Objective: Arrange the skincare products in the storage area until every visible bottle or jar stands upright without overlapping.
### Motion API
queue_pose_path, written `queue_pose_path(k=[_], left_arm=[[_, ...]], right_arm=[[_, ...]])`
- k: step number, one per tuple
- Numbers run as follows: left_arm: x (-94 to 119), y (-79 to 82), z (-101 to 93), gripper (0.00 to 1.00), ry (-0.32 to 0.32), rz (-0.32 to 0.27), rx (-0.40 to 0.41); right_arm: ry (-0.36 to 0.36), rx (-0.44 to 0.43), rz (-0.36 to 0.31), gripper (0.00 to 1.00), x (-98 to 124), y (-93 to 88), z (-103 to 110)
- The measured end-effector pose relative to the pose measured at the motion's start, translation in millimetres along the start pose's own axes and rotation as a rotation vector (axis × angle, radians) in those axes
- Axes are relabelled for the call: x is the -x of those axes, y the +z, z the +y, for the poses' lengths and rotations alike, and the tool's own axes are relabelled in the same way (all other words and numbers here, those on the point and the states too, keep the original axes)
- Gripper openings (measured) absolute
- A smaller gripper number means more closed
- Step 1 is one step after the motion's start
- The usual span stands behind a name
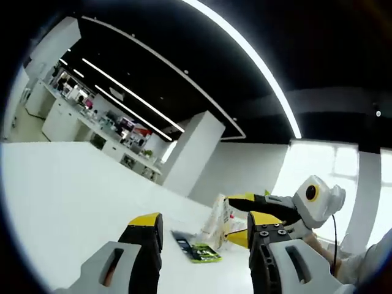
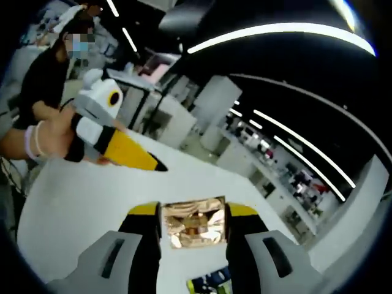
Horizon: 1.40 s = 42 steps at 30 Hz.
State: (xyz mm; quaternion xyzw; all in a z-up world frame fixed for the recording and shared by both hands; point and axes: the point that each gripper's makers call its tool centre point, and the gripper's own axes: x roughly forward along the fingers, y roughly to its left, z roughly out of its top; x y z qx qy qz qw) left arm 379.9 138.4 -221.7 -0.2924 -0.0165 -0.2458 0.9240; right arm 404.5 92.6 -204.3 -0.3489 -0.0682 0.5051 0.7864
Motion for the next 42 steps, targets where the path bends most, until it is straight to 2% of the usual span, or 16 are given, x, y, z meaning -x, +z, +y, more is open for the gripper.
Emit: queue_pose_path(k=[4,6,9,11,14,17,19,22,27,31,32,33,36,38,41,42], left_arm=[[-6,-7.3,-16.1,0.57,-0.064,0.033,0.019],[-8,-12.0,-20.3,0.53,-0.077,0.050,0.014],[-12,-21.6,-26.6,0.42,-0.113,0.091,0.001],[-16,-25.0,-28.4,0.42,-0.120,0.104,0.009],[-20,-32.8,-35.8,0.39,-0.159,0.159,0.014],[-23,-37.7,-36.7,0.33,-0.155,0.189,-0.014],[-25,-44.1,-36.9,0.29,-0.129,0.209,-0.073],[-28,-41.6,-41.0,0.27,-0.141,0.213,-0.064],[-29,-46.6,-44.1,0.15,-0.155,0.245,-0.085],[-28,-46.8,-46.6,0.07,-0.170,0.243,-0.072],[-27,-48.0,-49.5,0.01,-0.183,0.248,-0.068],[-26,-50.2,-48.3,0.01,-0.170,0.259,-0.060],[-26,-45.0,-46.4,0.01,-0.171,0.231,-0.031],[-27,-40.6,-44.3,0.00,-0.170,0.201,-0.005],[-25,-30.0,-38.8,0.00,-0.166,0.140,0.040],[-25,-26.2,-38.6,0.00,-0.173,0.118,0.057]], right_arm=[[-0.063,0.136,-0.001,0.39,12,4.4,3],[-0.077,0.169,0.004,0.39,14,5.1,1],[-0.087,0.245,0.008,0.39,17,6.4,7],[-0.084,0.292,0.007,0.39,18,7.1,13],[-0.071,0.364,0.040,0.39,19,2.2,25],[-0.094,0.412,0.047,0.39,20,2.4,26],[-0.091,0.447,0.063,0.39,21,0.4,31],[-0.091,0.485,0.070,0.39,21,0.6,35],[-0.096,0.518,0.070,0.39,23,4.5,40],[-0.102,0.536,0.070,0.39,24,5.8,42],[-0.102,0.539,0.070,0.38,23,5.7,42],[-0.103,0.545,0.067,0.37,24,6.0,43],[-0.117,0.564,0.047,0.38,27,8.7,43],[-0.126,0.560,0.032,0.45,31,10.4,41],[-0.129,0.471,-0.003,0.57,37,10.5,38],[-0.133,0.403,-0.030,0.59,41,11.5,34]])
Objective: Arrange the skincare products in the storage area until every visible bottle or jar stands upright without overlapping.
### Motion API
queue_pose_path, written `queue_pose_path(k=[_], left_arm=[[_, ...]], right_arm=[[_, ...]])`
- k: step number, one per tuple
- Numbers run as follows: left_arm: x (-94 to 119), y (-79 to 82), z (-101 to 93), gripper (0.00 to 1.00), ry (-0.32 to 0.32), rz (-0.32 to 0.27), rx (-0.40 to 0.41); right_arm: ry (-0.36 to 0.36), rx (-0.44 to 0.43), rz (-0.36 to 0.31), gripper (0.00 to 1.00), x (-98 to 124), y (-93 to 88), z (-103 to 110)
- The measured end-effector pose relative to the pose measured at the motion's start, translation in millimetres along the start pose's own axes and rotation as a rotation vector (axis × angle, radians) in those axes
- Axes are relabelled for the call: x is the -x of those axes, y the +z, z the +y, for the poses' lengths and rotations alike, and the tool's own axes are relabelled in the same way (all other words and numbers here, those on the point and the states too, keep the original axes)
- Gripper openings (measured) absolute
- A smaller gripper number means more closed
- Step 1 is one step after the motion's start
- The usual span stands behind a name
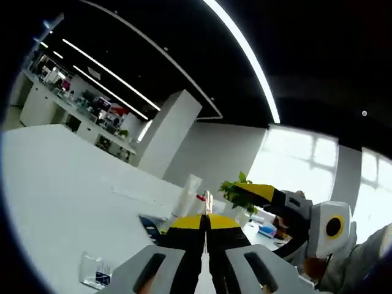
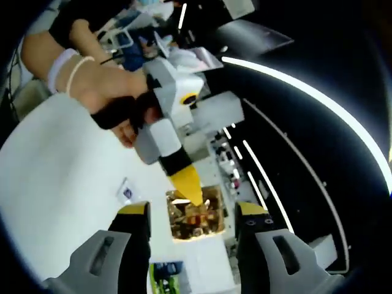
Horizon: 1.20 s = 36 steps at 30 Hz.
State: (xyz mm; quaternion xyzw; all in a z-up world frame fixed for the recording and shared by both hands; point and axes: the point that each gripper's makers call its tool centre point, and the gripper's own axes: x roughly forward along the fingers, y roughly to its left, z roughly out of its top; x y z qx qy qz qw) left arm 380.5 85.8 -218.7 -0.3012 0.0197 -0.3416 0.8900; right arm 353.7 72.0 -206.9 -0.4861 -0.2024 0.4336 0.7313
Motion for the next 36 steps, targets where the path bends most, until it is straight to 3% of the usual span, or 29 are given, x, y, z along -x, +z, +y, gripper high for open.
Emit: queue_pose_path(k=[2,4,5,7,10,13,16,18,20,24,27,31,36], left_arm=[[4,12.4,1.6,0.00,-0.015,-0.081,0.055],[7,20.0,7.5,0.00,0.010,-0.133,0.060],[7,22.5,7.6,0.00,0.007,-0.149,0.051],[4,25.7,4.6,0.00,-0.006,-0.173,0.066],[2,30.2,-7.0,0.00,-0.052,-0.206,0.080],[-3,34.5,-19.7,0.00,-0.110,-0.235,0.091],[-11,35.1,-36.0,0.00,-0.209,-0.255,0.167],[-15,35.1,-38.2,0.00,-0.225,-0.276,0.183],[-18,35.9,-39.8,0.00,-0.233,-0.296,0.197],[-26,34.8,-56.1,0.00,-0.328,-0.325,0.259],[-31,32.4,-63.6,0.00,-0.376,-0.337,0.289],[-39,29.1,-67.3,0.01,-0.382,-0.345,0.273],[-48,24.4,-76.5,0.01,-0.429,-0.325,0.277]], right_arm=[[-0.022,-0.152,-0.043,0.59,6,-2.0,-8],[-0.038,-0.350,-0.077,0.60,12,-9.7,-15],[-0.042,-0.478,-0.112,0.61,15,-13.5,-18],[-0.051,-0.655,-0.167,0.61,19,-17.9,-24],[-0.073,-0.858,-0.246,0.58,27,-27.0,-32],[-0.115,-0.863,-0.242,0.55,33,-33.6,-34],[-0.135,-0.931,-0.253,0.57,35,-36.6,-35],[-0.138,-0.955,-0.280,0.57,37,-34.9,-34],[-0.120,-1.027,-0.313,0.57,38,-30.1,-32],[-0.097,-1.178,-0.395,0.55,38,-24.9,-36],[-0.099,-1.306,-0.444,0.47,38,-28.5,-41],[-0.118,-1.472,-0.573,0.36,43,-34.6,-57],[-0.121,-1.603,-0.604,0.29,43,-47.6,-63]])
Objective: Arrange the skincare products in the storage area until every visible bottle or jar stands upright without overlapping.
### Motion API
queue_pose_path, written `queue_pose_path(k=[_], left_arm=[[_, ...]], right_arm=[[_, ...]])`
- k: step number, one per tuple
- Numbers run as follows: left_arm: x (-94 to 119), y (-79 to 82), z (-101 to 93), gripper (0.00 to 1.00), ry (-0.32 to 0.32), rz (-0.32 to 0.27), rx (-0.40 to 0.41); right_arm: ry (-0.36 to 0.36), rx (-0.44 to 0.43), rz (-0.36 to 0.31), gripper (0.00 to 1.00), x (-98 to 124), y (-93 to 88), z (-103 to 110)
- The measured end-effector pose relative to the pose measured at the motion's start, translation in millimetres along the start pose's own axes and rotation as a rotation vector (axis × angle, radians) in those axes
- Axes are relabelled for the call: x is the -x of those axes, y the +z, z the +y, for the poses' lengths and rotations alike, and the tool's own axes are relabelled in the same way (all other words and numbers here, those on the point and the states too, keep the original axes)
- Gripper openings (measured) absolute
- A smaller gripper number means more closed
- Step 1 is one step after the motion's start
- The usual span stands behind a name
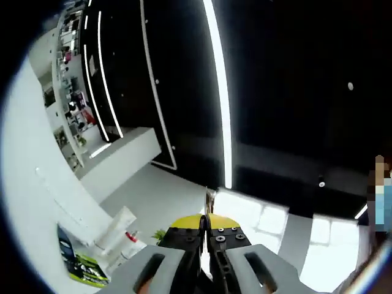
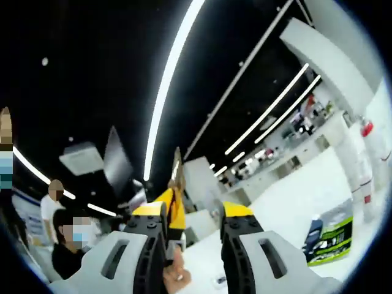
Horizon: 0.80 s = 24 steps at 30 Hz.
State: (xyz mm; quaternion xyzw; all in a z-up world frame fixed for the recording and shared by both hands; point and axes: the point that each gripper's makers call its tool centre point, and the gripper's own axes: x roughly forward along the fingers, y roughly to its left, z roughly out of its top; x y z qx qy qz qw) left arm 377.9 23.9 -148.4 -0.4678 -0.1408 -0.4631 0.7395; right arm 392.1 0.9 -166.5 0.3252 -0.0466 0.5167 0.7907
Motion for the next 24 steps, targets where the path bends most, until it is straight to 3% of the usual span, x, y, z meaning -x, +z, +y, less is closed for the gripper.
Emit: queue_pose_path(k=[3,5,7,9,10,12,14,16,18,21,24], left_arm=[[-3,-4.2,2.4,0.01,0.018,0.015,-0.018],[-4,-7.9,2.1,0.01,0.011,0.015,-0.021],[-3,-8.6,2.8,0.01,0.014,0.013,-0.025],[-2,-9.7,8.0,0.01,0.040,0.018,-0.047],[1,-14.6,17.6,0.01,0.101,0.049,-0.055],[4,-15.0,20.4,0.01,0.103,0.071,-0.130],[9,-17.5,27.2,0.03,0.144,0.104,-0.194],[11,-19.1,29.9,0.05,0.144,0.131,-0.232],[13,-18.7,34.8,0.12,0.163,0.155,-0.282],[14,-15.4,36.6,0.23,0.169,0.166,-0.292],[15,-5.7,39.8,0.27,0.166,0.156,-0.259]], right_arm=[[0.028,-0.072,-0.006,0.22,0,-0.2,0],[0.098,-0.159,0.004,0.15,3,-3.7,6],[0.121,-0.195,-0.003,0.07,4,-3.0,7],[0.114,-0.184,-0.005,0.01,4,-2.9,4],[0.097,-0.156,0.005,0.00,4,-4.3,0],[0.070,-0.100,0.023,0.00,5,-8.0,-4],[0.065,-0.103,0.033,0.00,5,-9.0,-6],[0.052,-0.093,0.043,0.00,5,-10.0,-6],[0.053,-0.085,0.059,0.00,4,-8.1,-5],[0.064,-0.085,0.082,0.00,4,-5.1,-2],[0.061,-0.076,0.141,0.00,6,-5.5,-5]])
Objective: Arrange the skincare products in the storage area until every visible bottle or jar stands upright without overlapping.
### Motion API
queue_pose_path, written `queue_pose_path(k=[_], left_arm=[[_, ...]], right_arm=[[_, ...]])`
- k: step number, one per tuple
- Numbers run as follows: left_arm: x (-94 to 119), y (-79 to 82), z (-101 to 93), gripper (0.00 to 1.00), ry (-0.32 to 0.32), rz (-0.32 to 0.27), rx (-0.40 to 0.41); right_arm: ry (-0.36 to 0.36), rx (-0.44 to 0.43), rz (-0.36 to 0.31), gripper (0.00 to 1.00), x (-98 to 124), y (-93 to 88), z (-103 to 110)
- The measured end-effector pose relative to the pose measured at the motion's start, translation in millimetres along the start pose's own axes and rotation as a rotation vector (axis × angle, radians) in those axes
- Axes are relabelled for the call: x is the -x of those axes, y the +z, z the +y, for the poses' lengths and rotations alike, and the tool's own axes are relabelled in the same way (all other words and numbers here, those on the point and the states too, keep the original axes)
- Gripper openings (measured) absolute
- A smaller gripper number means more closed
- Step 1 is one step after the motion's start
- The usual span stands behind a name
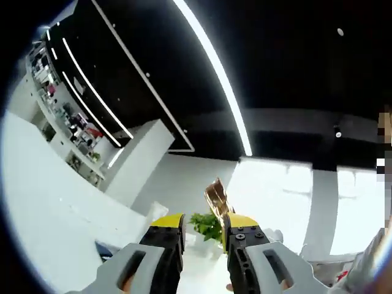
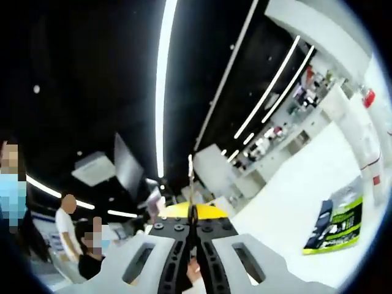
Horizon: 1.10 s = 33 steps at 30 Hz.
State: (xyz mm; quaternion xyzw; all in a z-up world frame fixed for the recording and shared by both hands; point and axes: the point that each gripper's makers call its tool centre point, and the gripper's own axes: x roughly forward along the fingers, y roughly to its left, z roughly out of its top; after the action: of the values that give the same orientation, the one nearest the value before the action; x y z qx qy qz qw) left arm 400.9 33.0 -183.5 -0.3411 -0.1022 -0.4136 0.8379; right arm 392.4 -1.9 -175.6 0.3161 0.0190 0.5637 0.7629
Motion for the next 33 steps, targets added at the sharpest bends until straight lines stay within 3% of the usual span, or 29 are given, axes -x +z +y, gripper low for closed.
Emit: queue_pose_path(k=[3,4,8,11,15,22,29,33], left_arm=[[2,6.8,3.4,0.24,0.001,-0.012,0.011],[3,7.3,2.3,0.22,-0.014,0.000,0.018],[6,3.2,-0.9,0.16,-0.034,0.042,0.038],[10,2.4,-3.1,0.12,-0.027,0.040,0.032],[11,0.9,-1.1,0.05,-0.031,0.072,0.023],[13,-1.3,3.6,0.03,-0.014,0.111,0.004],[18,-9.8,1.3,0.04,-0.074,0.230,0.056],[19,-10.7,-1.2,0.04,-0.083,0.242,0.048]], right_arm=[[-0.007,-0.001,0.082,0.00,1,-7.9,-6],[0.023,-0.023,0.110,0.00,1,-10.9,-3],[0.038,-0.072,0.121,0.00,1,-11.5,-4],[0.045,-0.095,0.153,0.00,2,-15.3,-6],[0.059,-0.135,0.127,0.00,3,-10.5,-7],[0.049,-0.107,0.190,0.00,5,-15.6,-9],[0.052,-0.083,0.286,0.00,9,-20.7,-4],[0.056,-0.057,0.353,0.00,12,-27.6,0]])
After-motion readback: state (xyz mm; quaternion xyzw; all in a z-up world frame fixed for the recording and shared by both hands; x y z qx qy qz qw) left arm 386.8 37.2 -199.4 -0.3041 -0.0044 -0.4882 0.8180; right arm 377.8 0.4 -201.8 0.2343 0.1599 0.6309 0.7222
